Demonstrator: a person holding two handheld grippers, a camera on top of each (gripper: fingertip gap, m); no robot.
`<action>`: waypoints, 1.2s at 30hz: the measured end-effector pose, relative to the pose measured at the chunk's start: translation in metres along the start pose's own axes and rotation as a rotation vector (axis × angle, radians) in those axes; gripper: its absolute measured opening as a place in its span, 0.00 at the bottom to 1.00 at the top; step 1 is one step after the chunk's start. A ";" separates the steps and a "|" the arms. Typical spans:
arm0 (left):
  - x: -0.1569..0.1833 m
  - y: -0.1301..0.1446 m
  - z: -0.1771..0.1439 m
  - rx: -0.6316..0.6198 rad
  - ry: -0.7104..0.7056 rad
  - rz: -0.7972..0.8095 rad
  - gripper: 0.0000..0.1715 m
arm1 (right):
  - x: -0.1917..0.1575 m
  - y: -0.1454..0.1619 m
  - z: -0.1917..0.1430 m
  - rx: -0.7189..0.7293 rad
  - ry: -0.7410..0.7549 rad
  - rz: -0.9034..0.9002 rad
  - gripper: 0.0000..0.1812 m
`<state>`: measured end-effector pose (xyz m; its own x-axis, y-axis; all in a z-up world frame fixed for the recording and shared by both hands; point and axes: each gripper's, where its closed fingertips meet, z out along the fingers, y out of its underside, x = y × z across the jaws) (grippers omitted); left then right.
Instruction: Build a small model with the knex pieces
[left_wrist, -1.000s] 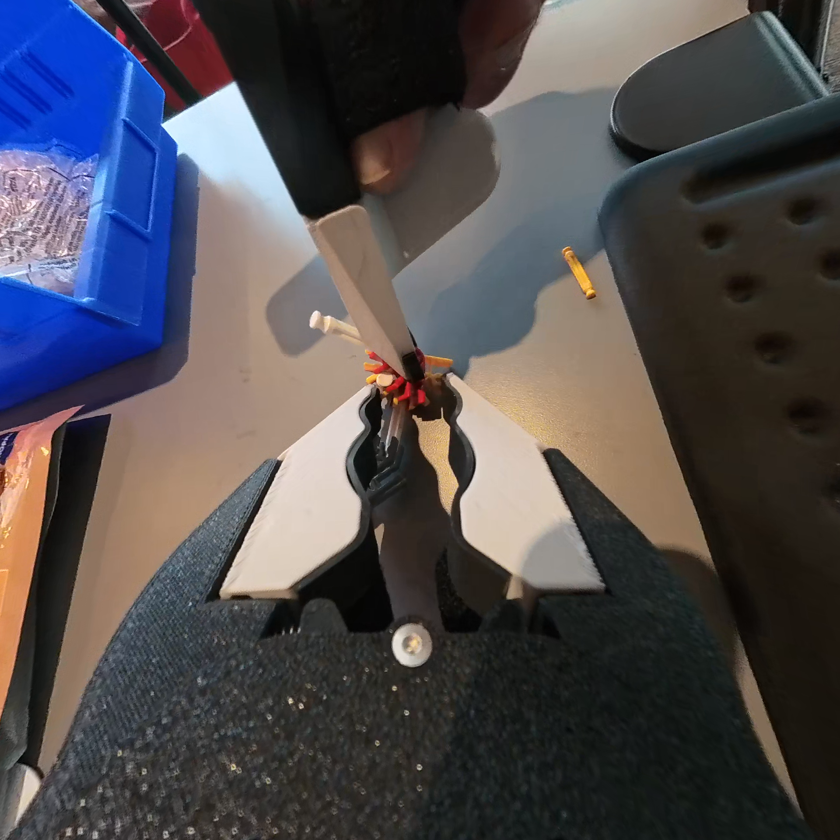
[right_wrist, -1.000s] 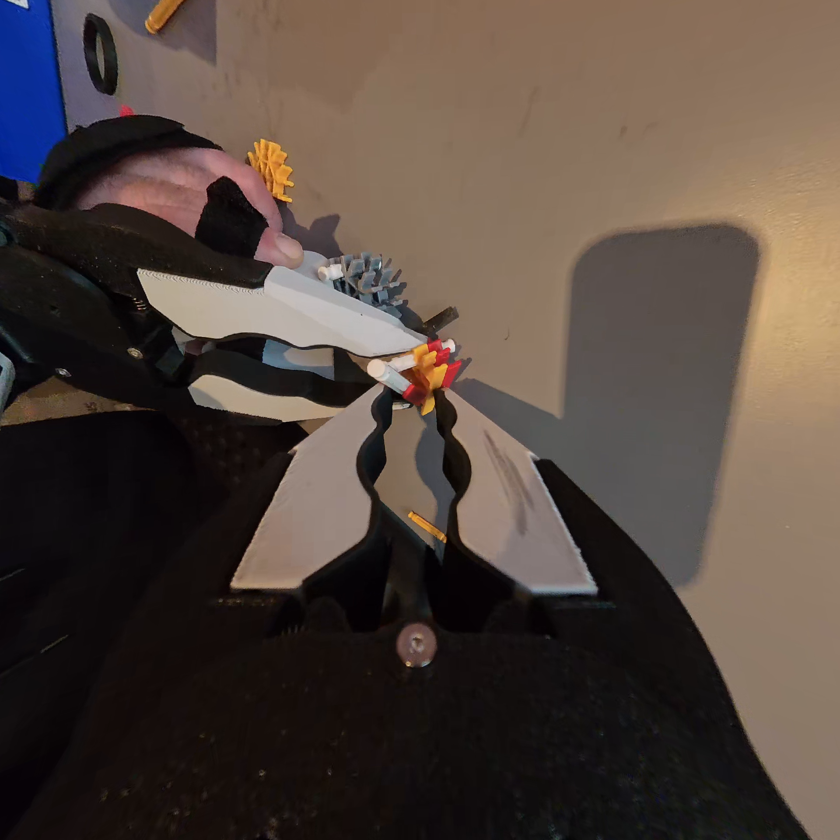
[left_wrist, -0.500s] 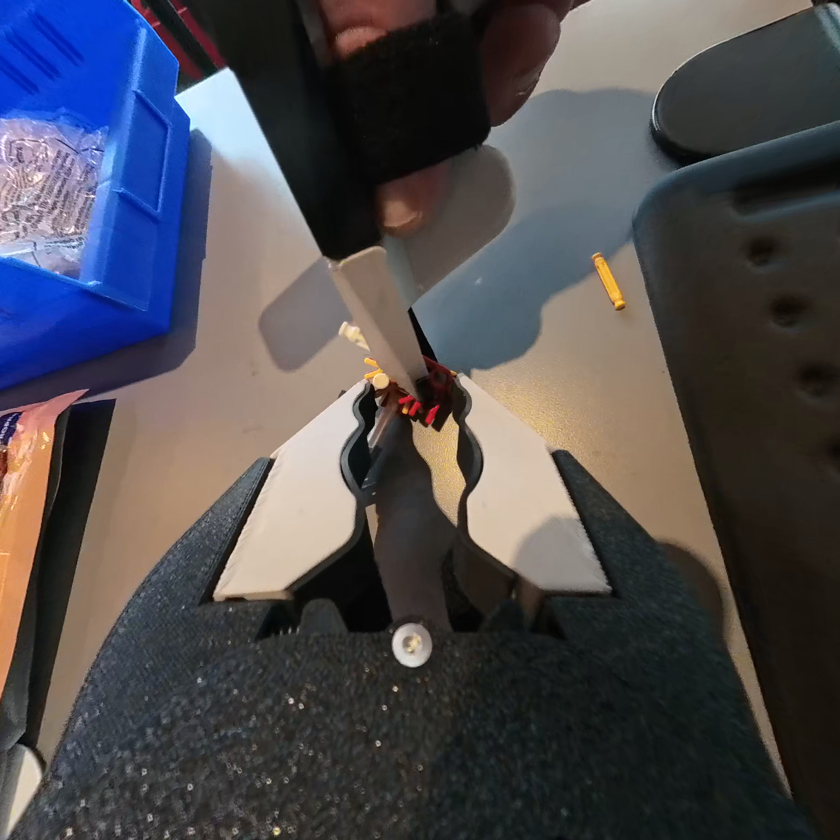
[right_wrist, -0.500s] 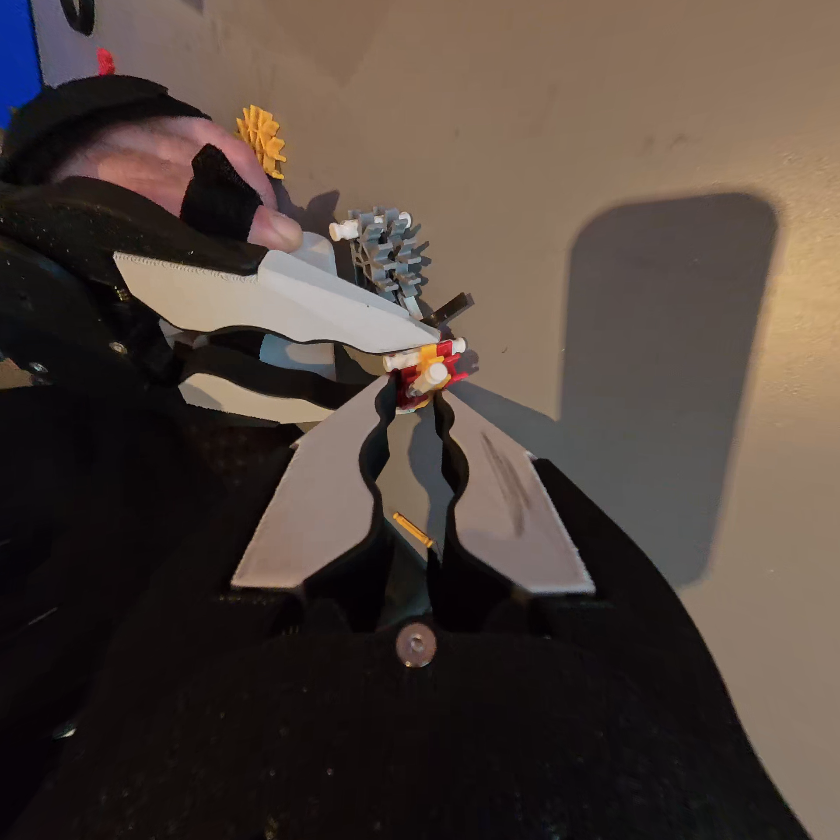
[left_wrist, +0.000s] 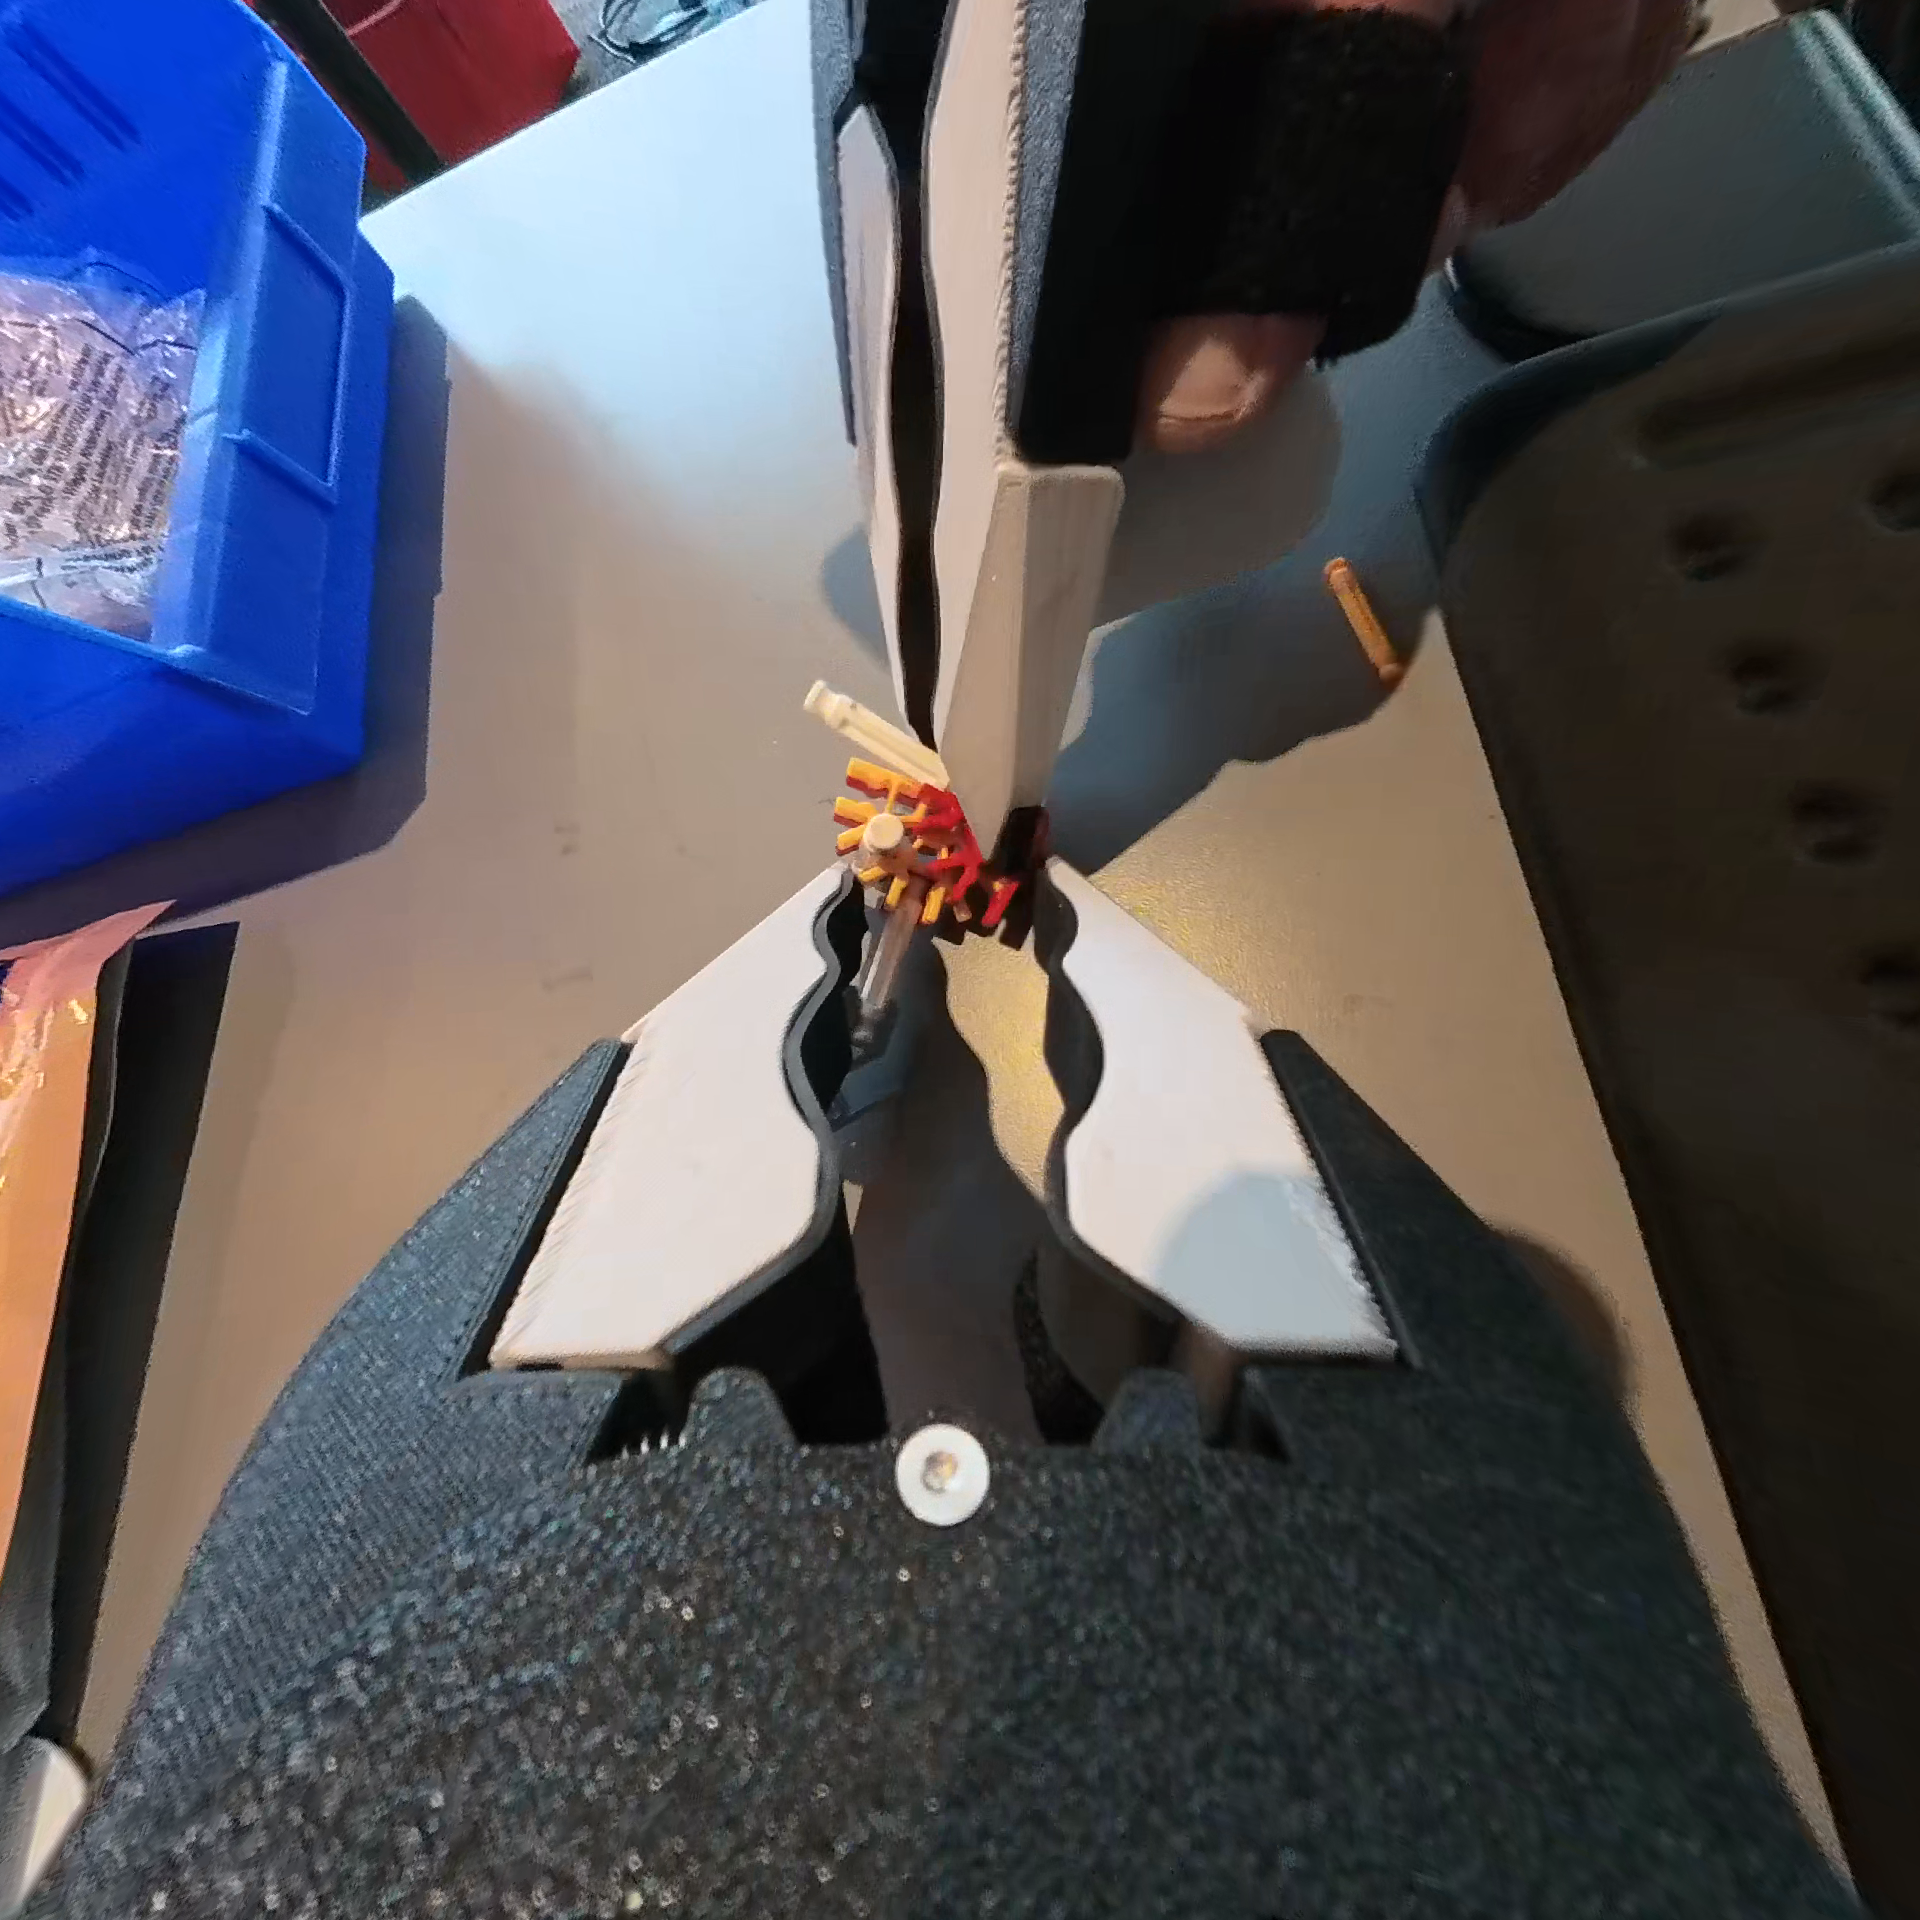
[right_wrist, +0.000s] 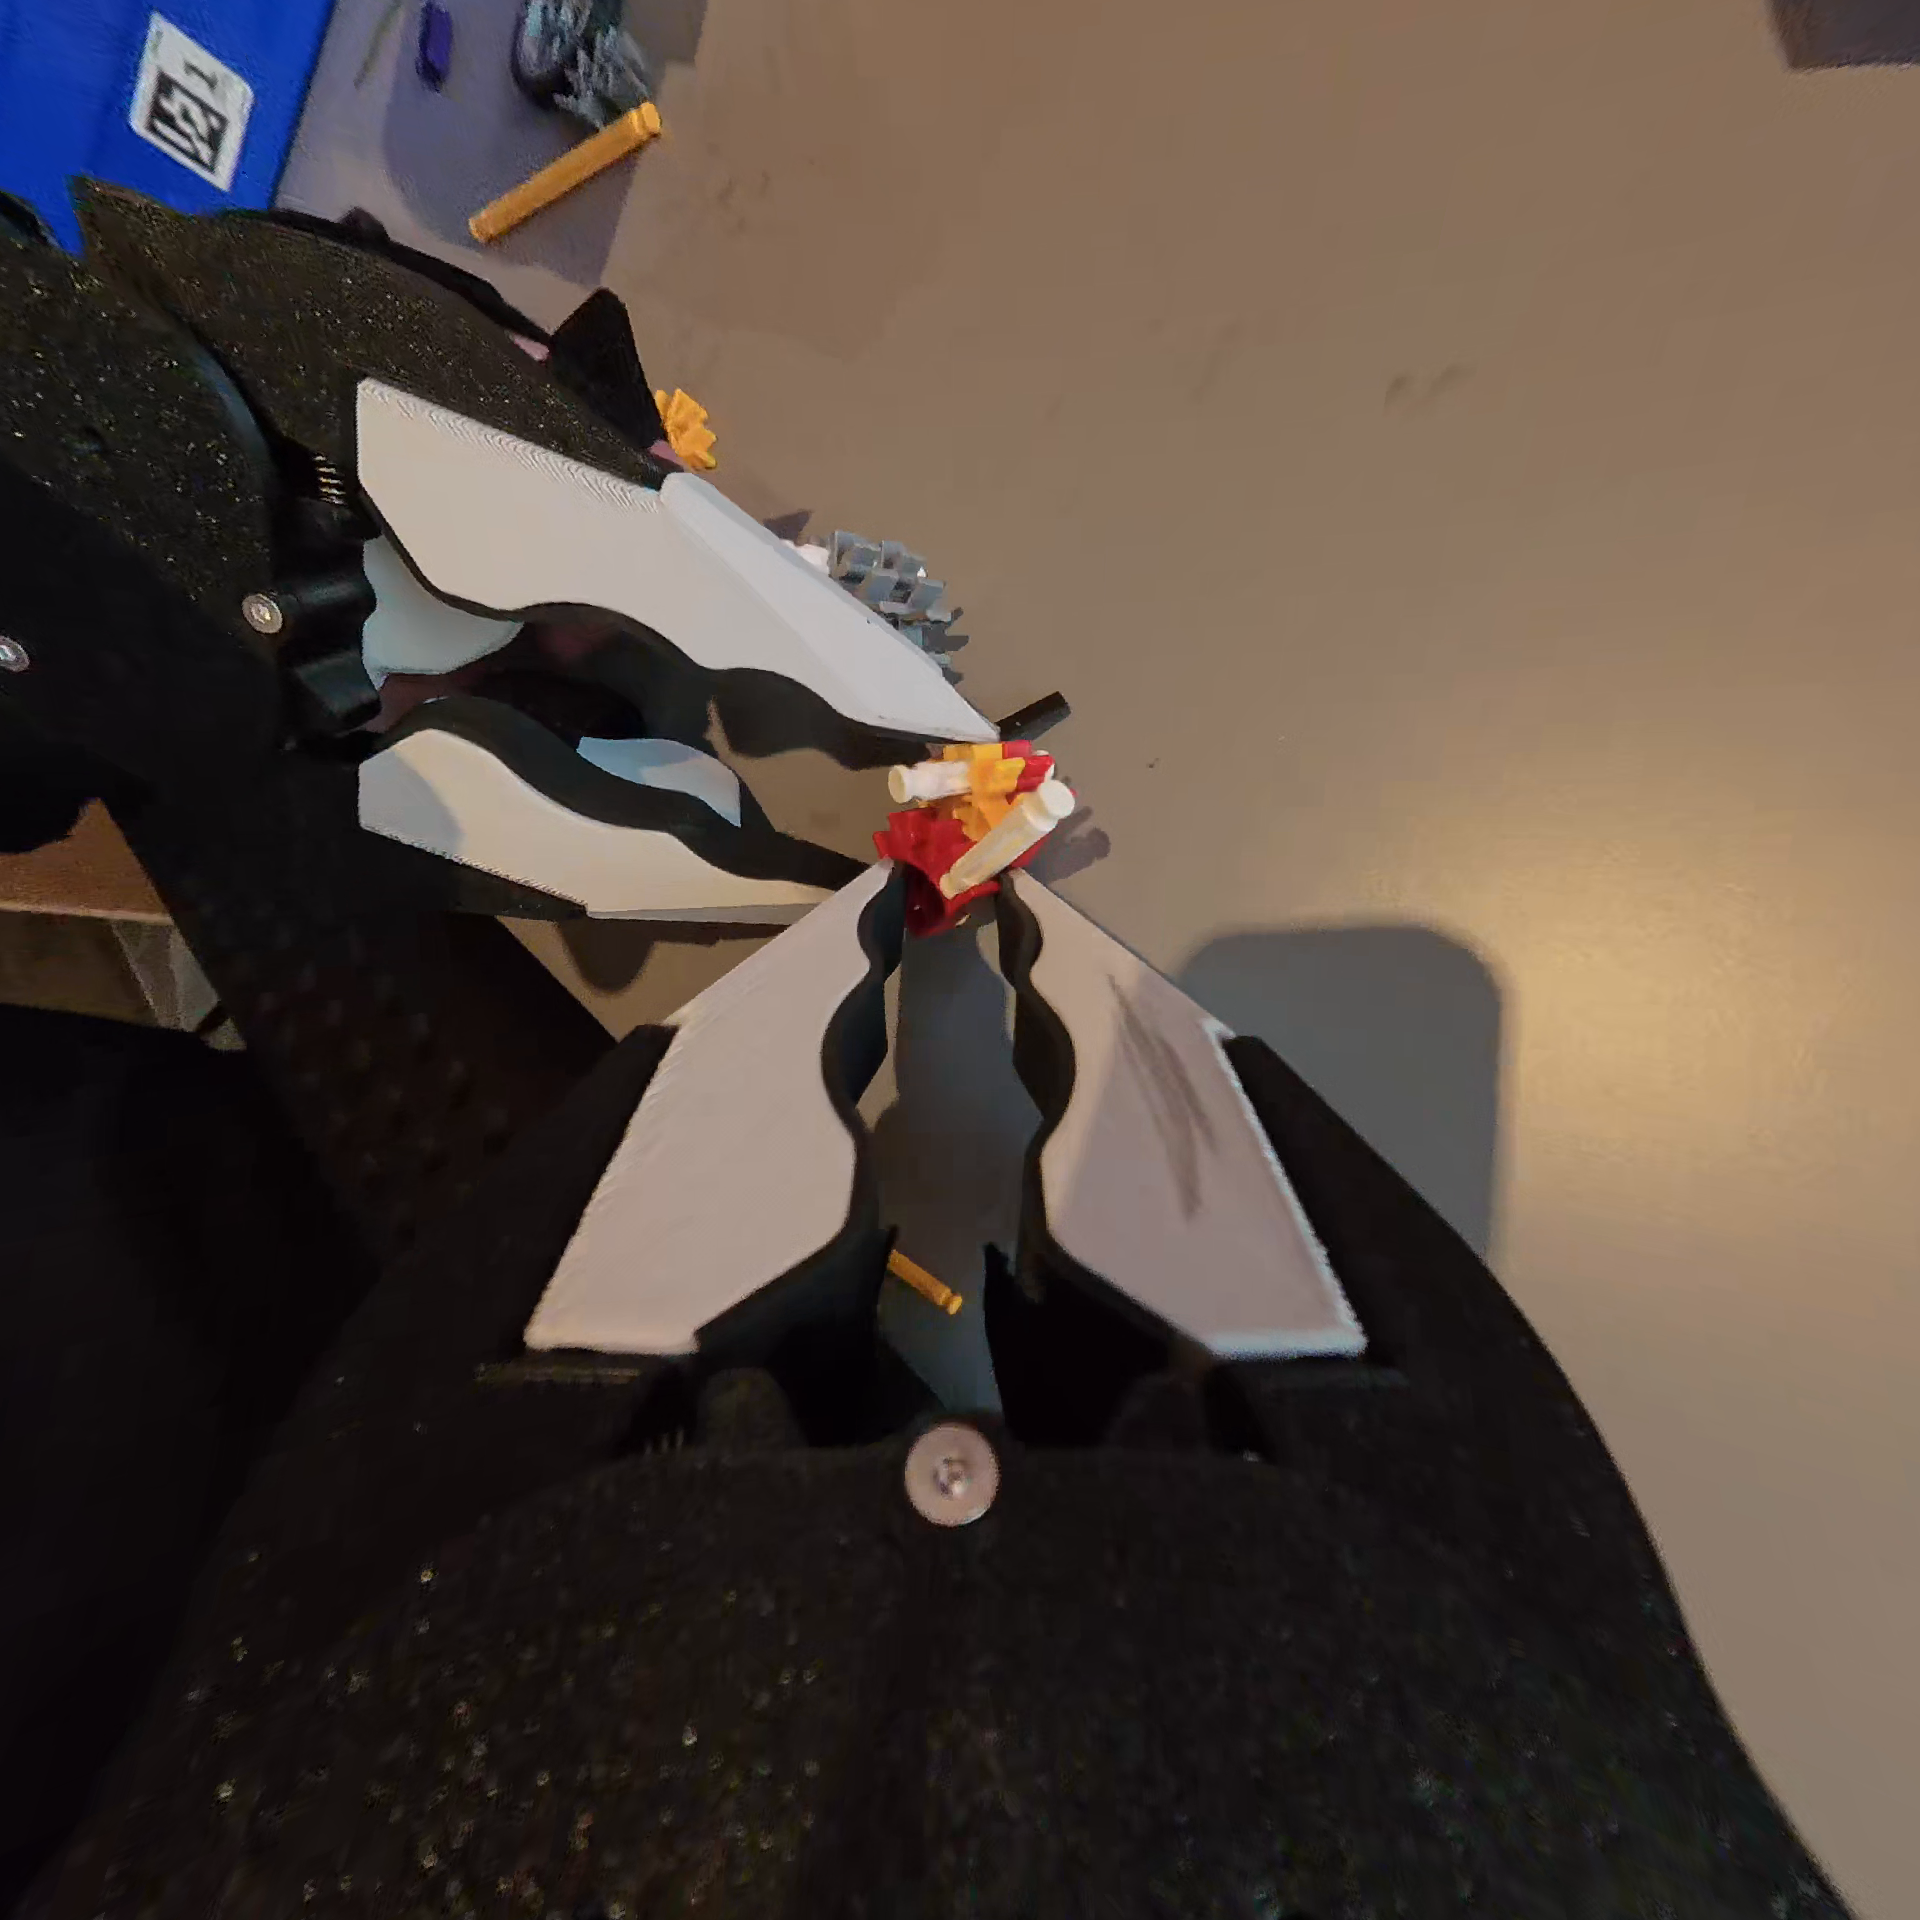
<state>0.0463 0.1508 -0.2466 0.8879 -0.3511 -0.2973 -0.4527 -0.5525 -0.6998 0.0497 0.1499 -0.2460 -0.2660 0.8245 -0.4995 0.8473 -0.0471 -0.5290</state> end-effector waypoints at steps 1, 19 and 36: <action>0.000 0.000 0.000 0.000 -0.005 0.008 0.17 | -0.001 0.001 0.000 0.023 0.000 0.010 0.09; 0.001 -0.001 0.000 0.016 -0.023 0.036 0.17 | -0.007 0.004 -0.007 0.145 0.124 -0.058 0.08; 0.002 -0.001 0.001 0.008 -0.027 0.023 0.17 | -0.003 0.001 -0.007 0.185 0.265 -0.169 0.04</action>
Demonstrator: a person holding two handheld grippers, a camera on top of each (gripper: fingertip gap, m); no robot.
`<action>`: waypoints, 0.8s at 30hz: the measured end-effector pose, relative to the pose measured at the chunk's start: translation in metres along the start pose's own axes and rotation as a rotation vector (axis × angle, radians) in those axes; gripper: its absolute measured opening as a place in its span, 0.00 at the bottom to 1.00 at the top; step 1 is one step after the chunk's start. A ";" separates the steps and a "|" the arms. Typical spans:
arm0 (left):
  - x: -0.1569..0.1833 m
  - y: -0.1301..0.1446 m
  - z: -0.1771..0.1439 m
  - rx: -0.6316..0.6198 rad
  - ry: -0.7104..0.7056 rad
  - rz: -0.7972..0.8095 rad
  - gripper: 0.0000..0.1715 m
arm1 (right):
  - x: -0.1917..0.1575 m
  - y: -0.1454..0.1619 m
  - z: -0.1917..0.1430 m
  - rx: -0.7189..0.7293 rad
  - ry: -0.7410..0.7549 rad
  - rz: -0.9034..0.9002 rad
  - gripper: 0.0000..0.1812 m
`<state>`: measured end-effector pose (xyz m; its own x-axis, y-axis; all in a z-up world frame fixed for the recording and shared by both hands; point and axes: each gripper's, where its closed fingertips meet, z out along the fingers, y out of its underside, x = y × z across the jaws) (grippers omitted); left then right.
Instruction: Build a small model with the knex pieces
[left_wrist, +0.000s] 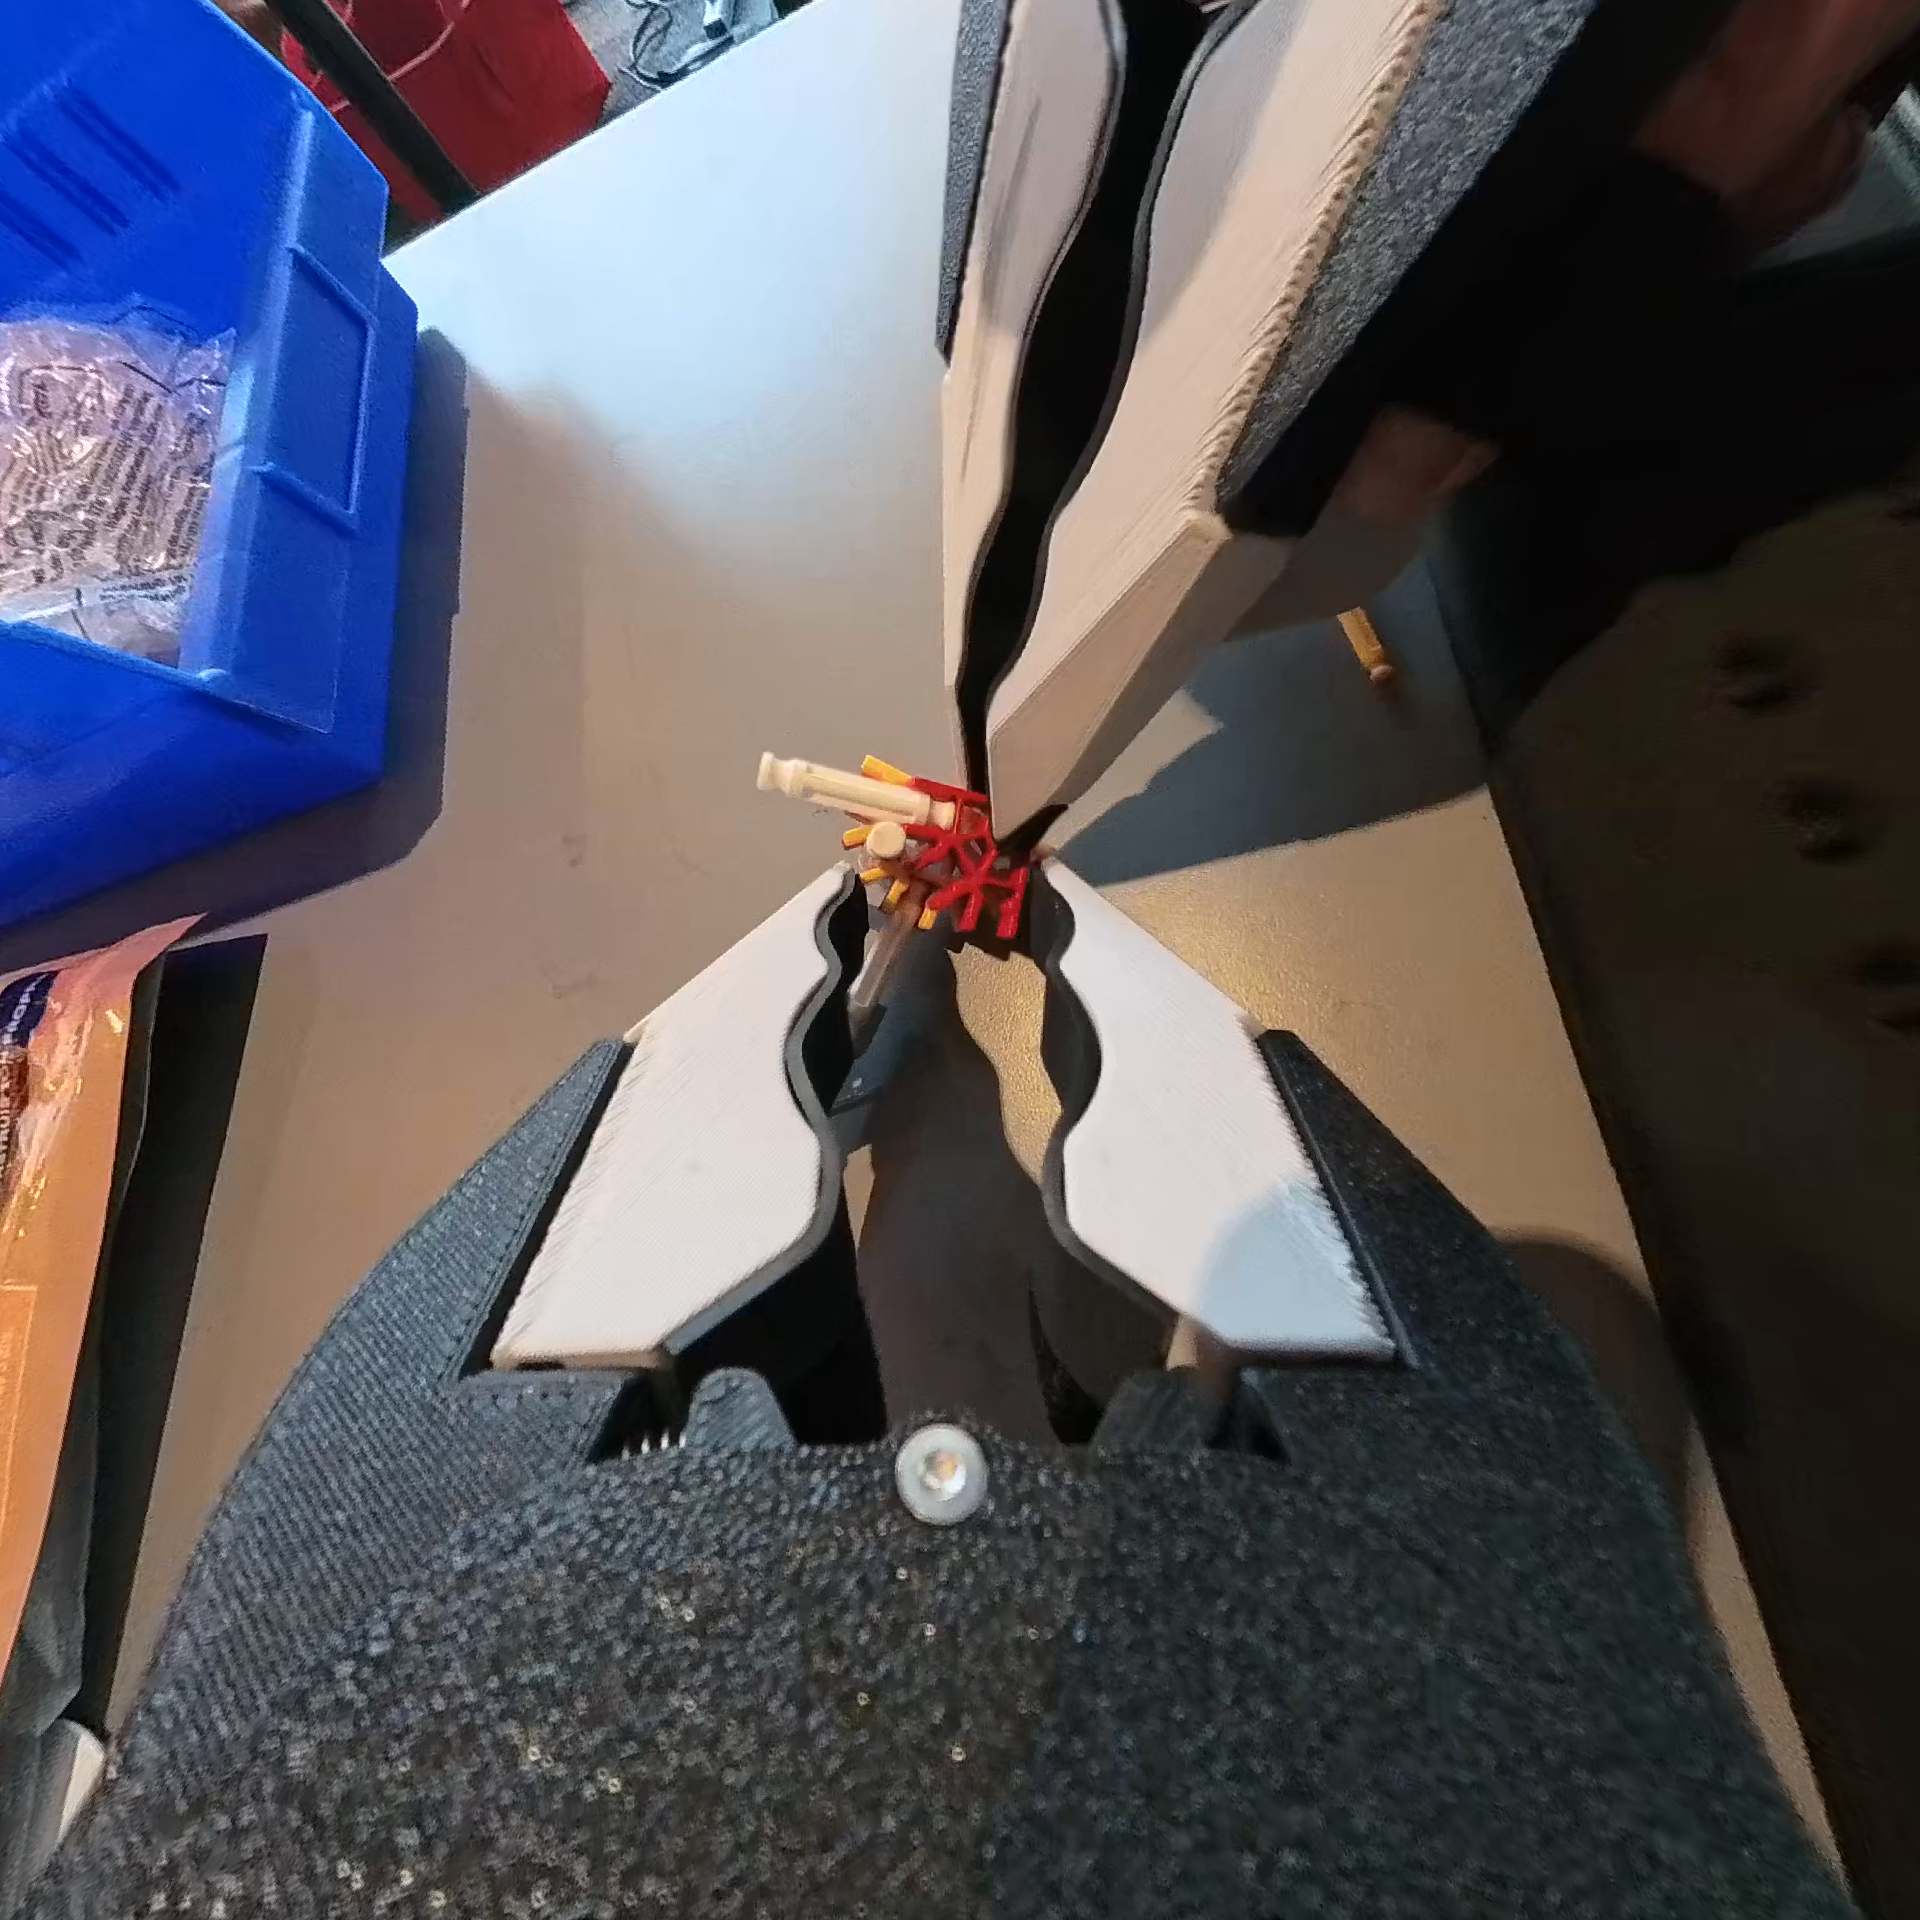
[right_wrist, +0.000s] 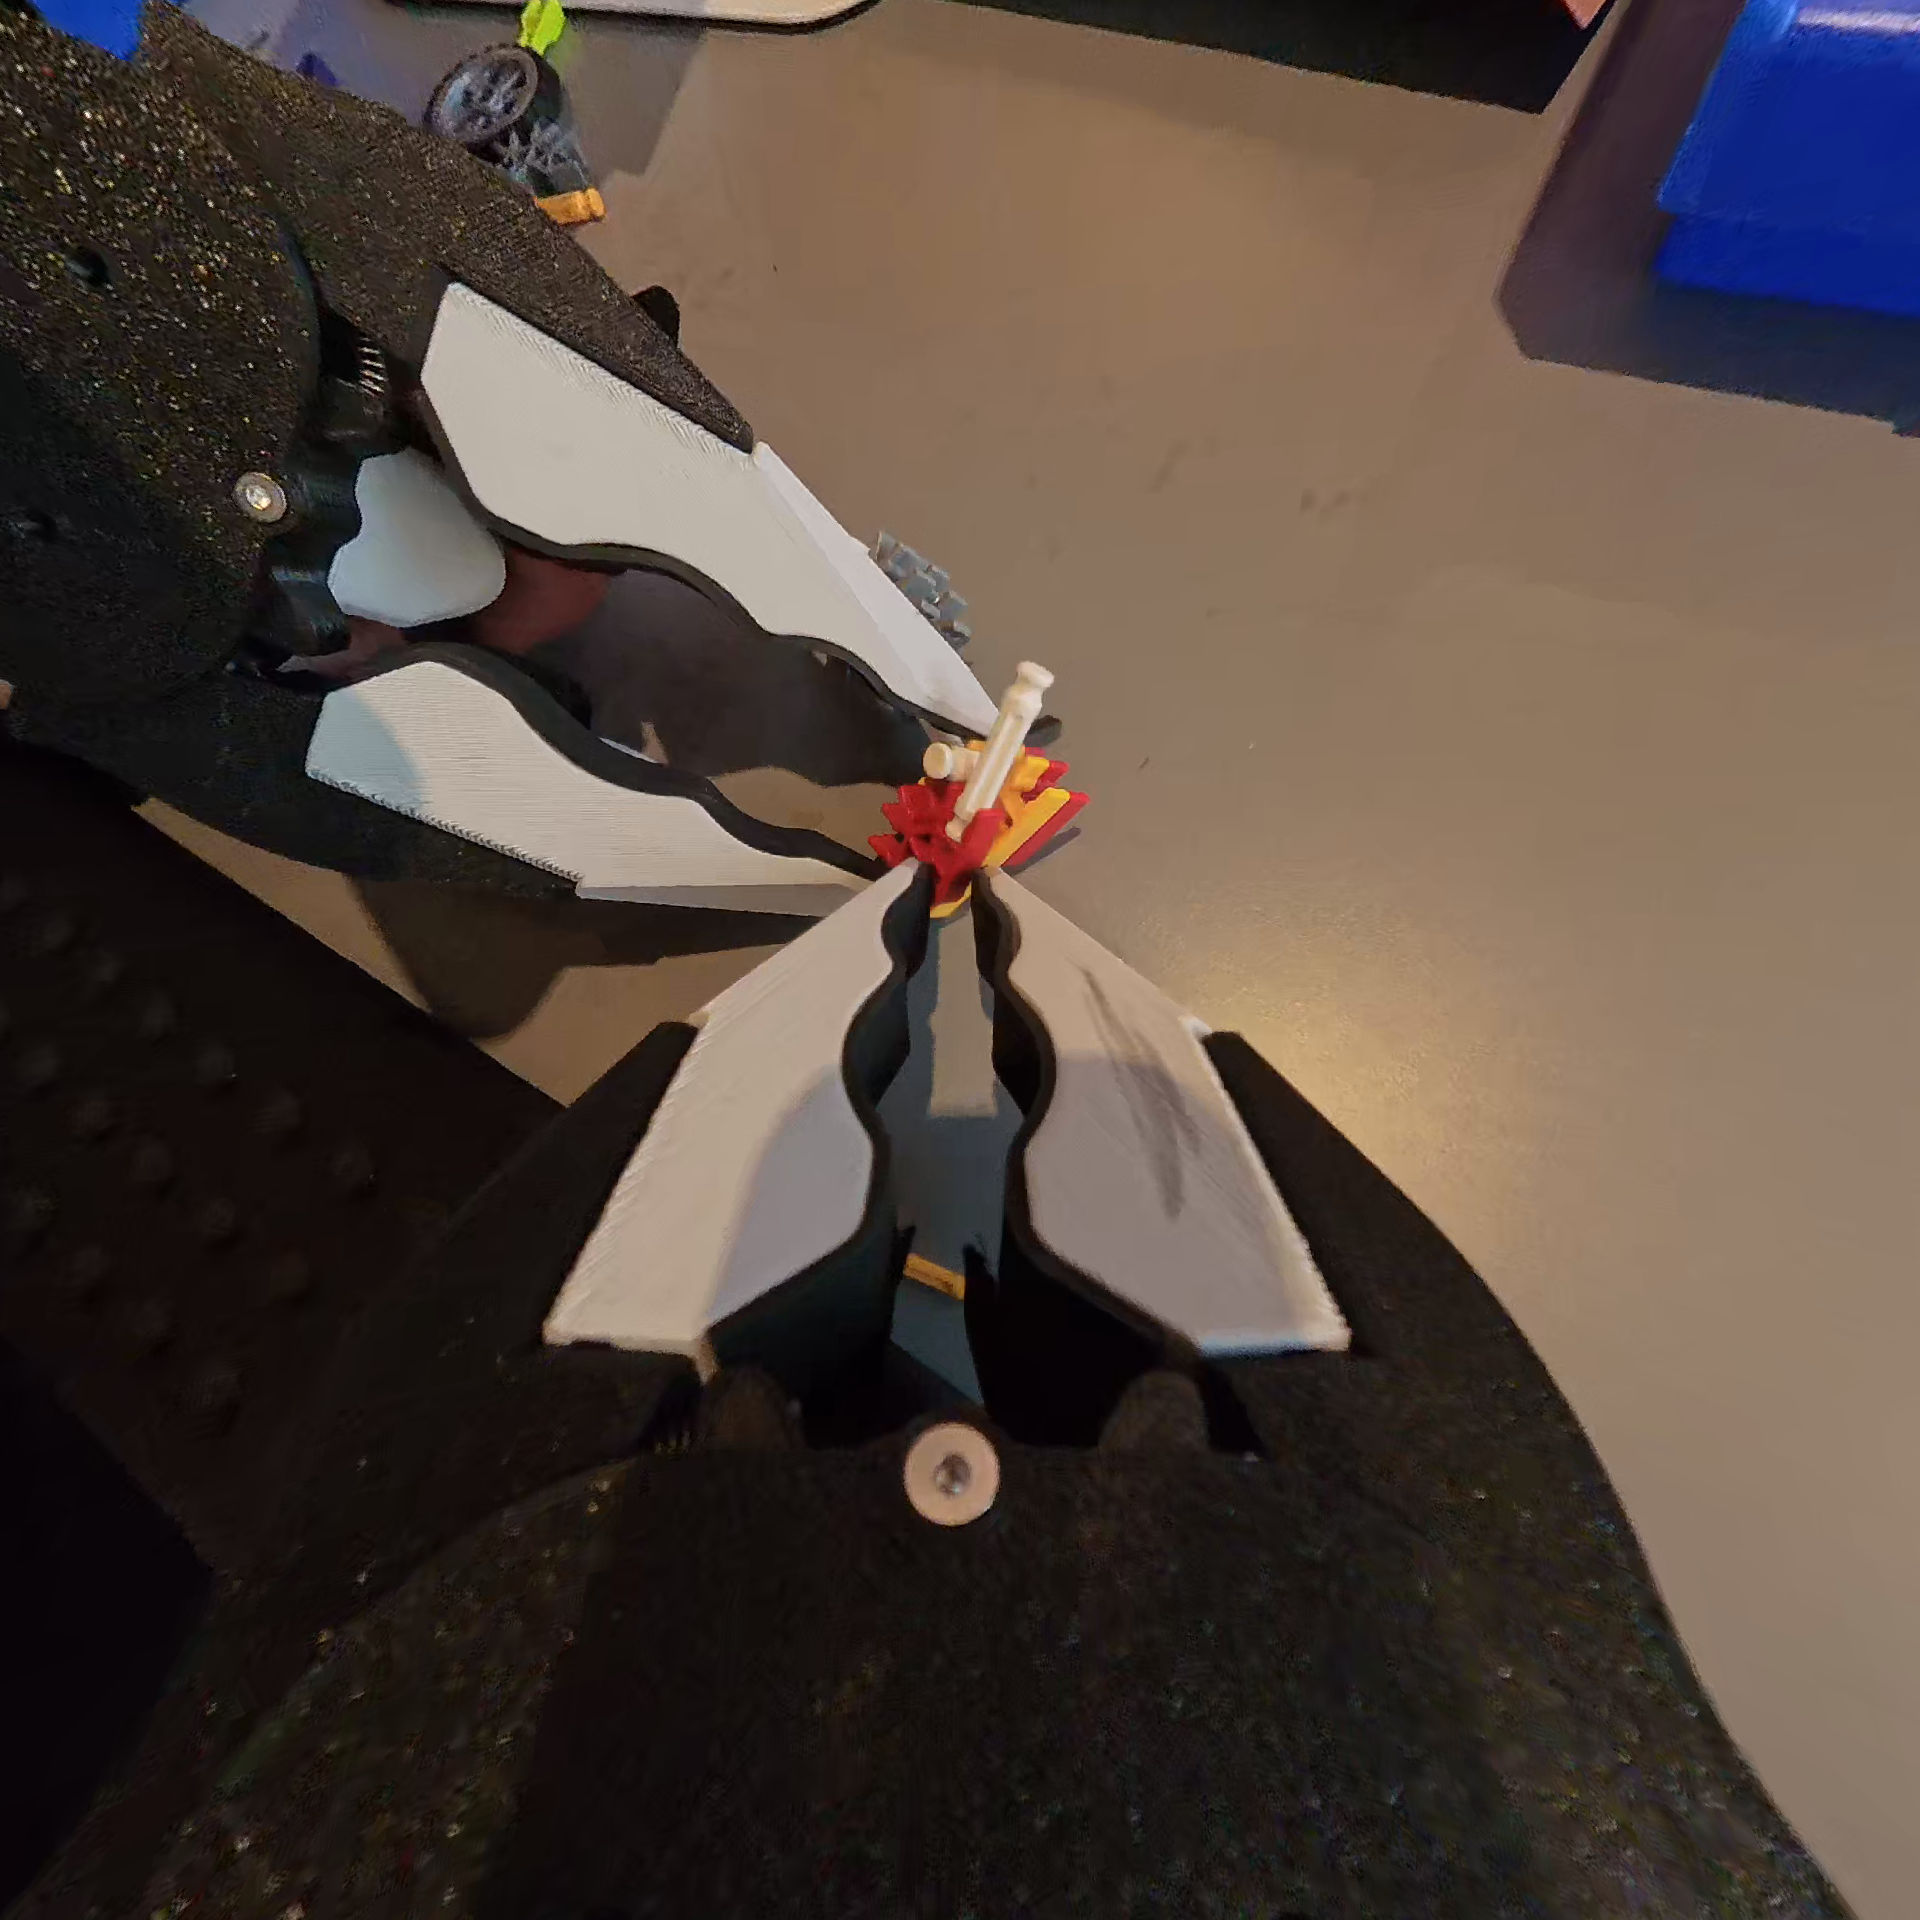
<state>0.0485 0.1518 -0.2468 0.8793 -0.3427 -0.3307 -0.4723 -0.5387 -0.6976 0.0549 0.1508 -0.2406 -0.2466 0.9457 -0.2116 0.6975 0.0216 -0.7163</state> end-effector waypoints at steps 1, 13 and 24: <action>0.000 0.000 0.000 0.000 0.001 -0.004 0.17 | 0.000 0.000 0.000 0.006 0.005 -0.003 0.04; 0.001 -0.001 0.001 -0.012 -0.004 -0.044 0.17 | 0.007 -0.003 -0.006 0.051 0.036 0.028 0.01; 0.001 0.000 0.002 -0.013 0.018 -0.063 0.17 | 0.008 -0.002 -0.006 0.049 0.030 0.042 0.00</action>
